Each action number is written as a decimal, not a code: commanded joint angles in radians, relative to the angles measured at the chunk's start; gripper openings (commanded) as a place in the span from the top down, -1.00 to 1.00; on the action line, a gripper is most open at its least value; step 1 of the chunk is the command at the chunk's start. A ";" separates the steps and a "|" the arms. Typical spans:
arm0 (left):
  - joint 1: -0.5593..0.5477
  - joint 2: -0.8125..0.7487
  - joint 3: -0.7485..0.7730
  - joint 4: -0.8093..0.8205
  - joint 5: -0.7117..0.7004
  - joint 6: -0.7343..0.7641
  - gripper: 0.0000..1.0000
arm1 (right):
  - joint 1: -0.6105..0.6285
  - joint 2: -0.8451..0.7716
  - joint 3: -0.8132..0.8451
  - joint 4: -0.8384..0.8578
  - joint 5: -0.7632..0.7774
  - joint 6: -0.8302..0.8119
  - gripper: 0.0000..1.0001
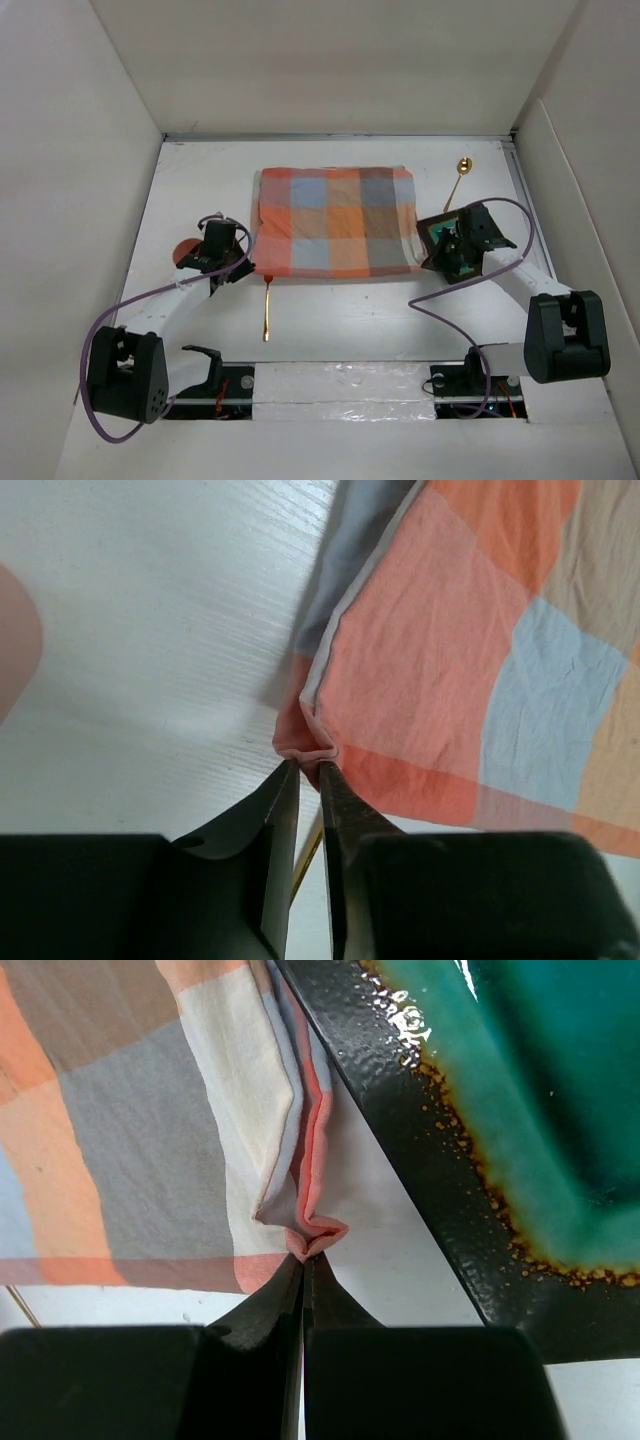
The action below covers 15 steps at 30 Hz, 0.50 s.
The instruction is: Set the dinner table for one person
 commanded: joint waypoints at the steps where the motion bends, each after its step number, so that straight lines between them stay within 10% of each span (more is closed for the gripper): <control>1: 0.002 0.006 0.034 -0.001 -0.014 0.010 0.65 | -0.010 -0.025 0.008 -0.028 0.016 -0.021 0.91; 15: -0.029 -0.063 0.244 -0.071 -0.068 0.076 0.54 | -0.010 -0.164 0.148 -0.183 0.016 0.010 -0.13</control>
